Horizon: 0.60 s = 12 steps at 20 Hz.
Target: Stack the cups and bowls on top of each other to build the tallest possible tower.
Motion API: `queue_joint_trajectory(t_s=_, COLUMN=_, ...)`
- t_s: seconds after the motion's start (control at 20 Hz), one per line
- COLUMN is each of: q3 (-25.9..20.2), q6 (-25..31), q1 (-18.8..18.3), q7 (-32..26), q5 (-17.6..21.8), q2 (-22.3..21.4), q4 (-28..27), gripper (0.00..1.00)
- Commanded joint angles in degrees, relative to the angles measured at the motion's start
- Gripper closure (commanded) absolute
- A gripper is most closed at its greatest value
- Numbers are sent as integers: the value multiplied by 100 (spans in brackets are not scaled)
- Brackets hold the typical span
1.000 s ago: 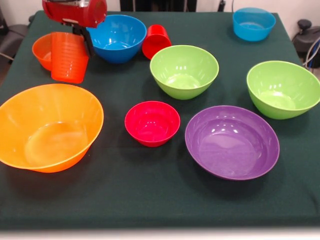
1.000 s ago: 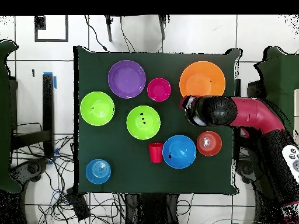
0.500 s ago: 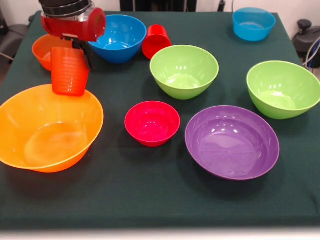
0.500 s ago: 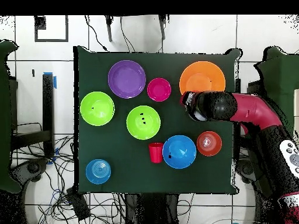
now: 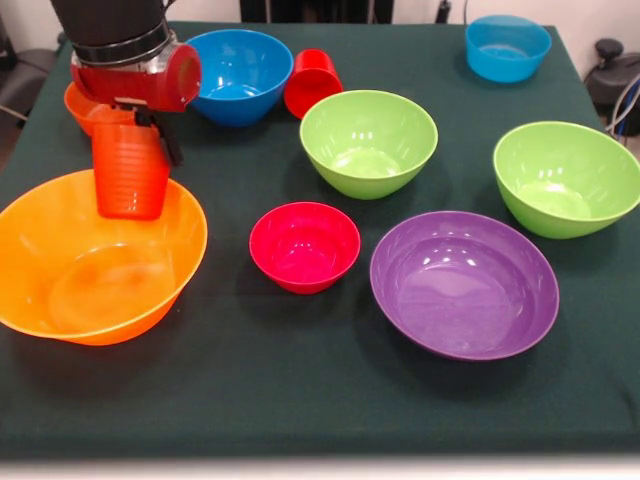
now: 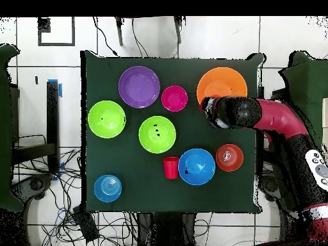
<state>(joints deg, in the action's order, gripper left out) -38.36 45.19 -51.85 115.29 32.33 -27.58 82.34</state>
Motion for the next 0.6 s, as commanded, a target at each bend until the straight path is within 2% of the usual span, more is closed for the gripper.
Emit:
queue_joint_trajectory(t_s=0.05, q3=-45, q6=578, q1=102, q7=-1856, q5=397, q2=269, q4=-496, gripper=100)
queue_joint_trajectory(t_s=0.3, q3=0, q6=504, q1=104, q7=-1919, q5=409, q2=369, q4=-592, gripper=100)
queue_joint_trajectory(t_s=0.6, q3=94, q6=203, q1=111, q7=-1715, q5=505, q2=415, q4=-493, gripper=100)
